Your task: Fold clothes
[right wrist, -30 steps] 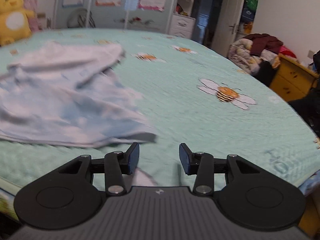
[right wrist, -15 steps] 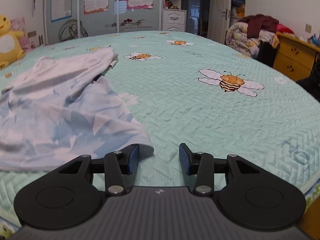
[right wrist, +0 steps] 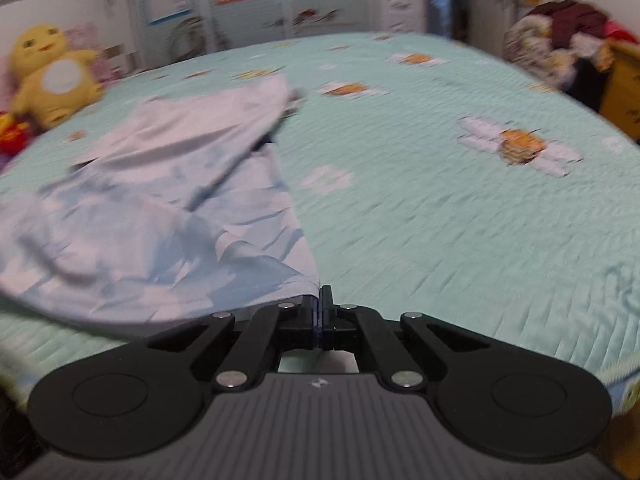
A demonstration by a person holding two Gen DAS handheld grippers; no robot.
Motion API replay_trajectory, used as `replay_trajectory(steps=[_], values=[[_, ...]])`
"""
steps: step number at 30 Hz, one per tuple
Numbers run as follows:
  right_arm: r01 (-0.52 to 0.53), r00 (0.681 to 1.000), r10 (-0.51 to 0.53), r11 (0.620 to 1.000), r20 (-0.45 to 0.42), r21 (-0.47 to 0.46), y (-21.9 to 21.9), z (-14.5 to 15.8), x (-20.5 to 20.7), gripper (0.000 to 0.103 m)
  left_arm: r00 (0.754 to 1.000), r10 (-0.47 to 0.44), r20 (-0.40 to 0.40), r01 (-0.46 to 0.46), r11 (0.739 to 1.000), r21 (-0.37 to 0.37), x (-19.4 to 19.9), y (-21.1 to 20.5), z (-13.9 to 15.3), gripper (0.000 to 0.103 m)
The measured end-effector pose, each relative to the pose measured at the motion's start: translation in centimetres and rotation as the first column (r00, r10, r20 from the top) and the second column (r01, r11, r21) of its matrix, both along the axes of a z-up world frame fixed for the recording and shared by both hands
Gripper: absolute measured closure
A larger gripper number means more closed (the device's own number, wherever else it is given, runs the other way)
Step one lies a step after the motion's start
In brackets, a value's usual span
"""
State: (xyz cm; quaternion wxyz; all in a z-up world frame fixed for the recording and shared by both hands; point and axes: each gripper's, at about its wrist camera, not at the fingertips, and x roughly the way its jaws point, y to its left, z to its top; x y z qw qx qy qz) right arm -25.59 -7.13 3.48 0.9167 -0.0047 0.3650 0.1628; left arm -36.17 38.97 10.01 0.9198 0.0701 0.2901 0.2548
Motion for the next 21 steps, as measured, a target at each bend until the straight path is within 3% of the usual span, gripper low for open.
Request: replay_trajectory(steps=[3, 7, 9, 10, 12, 15, 17, 20, 21], values=[[-0.058, 0.997, 0.056, 0.997, -0.045, -0.056, 1.2, -0.8, -1.3, 0.103, 0.990, 0.019, -0.137, -0.034, 0.993, -0.112, 0.7, 1.8, -2.5, 0.094], [-0.080, 0.992, 0.075, 0.996, -0.102, -0.048, 0.9, -1.0, -1.6, 0.101, 0.991, 0.058, -0.125, -0.090, 0.958, -0.272, -0.7, 4.4, -3.4, 0.088], [-0.085, 0.989, 0.082, 0.996, -0.120, -0.018, 0.1, -0.3, -1.5, 0.096, 0.991, 0.096, -0.093, -0.121, 0.939, -0.321, -1.3, 5.7, -2.9, 0.061], [-0.090, 0.988, 0.089, 0.996, -0.124, -0.004, -0.4, 0.1, -1.5, 0.093, 0.990, 0.123, -0.072, -0.140, 0.930, -0.341, -1.5, 6.3, -2.5, 0.055], [-0.049, 0.991, 0.054, 0.998, -0.122, 0.039, -0.9, 0.3, -0.4, 0.077, 0.984, 0.178, -0.026, -0.172, 0.889, -0.425, -2.2, 7.7, -2.0, 0.035], [0.016, 0.992, -0.003, 0.994, -0.123, 0.105, -1.5, 0.5, 1.3, 0.075, 0.960, 0.280, 0.017, -0.211, 0.761, -0.614, -2.9, 10.2, -2.0, 0.032], [0.060, 0.991, -0.041, 0.987, -0.125, 0.149, -2.0, 0.6, 2.4, 0.075, 0.945, 0.326, 0.014, -0.242, 0.729, -0.641, -2.5, 10.8, -1.9, 0.032], [0.125, 0.986, -0.098, 0.969, -0.132, 0.214, -2.7, 0.8, 4.1, 0.075, 0.930, 0.366, 0.009, -0.281, 0.729, -0.624, -1.8, 10.6, -1.5, 0.032], [0.146, 0.984, -0.117, 0.961, -0.135, 0.235, -2.9, 0.8, 4.7, 0.075, 0.934, 0.358, -0.023, -0.290, 0.716, -0.634, -1.6, 10.7, -1.7, 0.032]])
